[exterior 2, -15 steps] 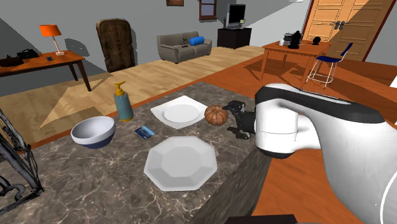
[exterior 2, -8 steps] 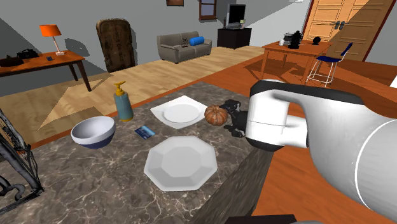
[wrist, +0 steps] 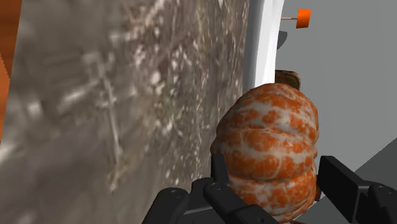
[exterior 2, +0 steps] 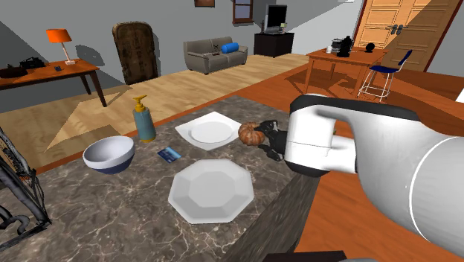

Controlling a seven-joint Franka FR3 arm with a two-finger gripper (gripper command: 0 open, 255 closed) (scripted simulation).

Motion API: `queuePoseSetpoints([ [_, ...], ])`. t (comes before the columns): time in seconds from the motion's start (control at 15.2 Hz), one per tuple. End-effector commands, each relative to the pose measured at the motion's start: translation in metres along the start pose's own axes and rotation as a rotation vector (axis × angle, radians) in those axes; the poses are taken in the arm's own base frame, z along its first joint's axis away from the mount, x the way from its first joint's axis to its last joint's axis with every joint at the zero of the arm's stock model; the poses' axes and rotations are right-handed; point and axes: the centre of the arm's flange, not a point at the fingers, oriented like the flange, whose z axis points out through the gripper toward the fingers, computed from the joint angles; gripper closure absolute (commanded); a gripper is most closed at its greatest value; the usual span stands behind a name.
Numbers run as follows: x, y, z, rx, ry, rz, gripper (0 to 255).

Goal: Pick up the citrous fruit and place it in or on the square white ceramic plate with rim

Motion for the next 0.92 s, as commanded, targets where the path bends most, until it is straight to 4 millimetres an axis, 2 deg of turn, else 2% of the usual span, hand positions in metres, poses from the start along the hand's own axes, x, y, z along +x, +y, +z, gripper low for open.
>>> queuePoseSetpoints([
  [0.0,-0.001,0.001,0.001,-0.004,-0.004,0.001,255],
  [0.46,0.000,0.003,0.001,-0.004,-0.004,0.001,255],
  [0.86,0.002,-0.027,-0.010,-0.004,-0.004,0.001,255],
])
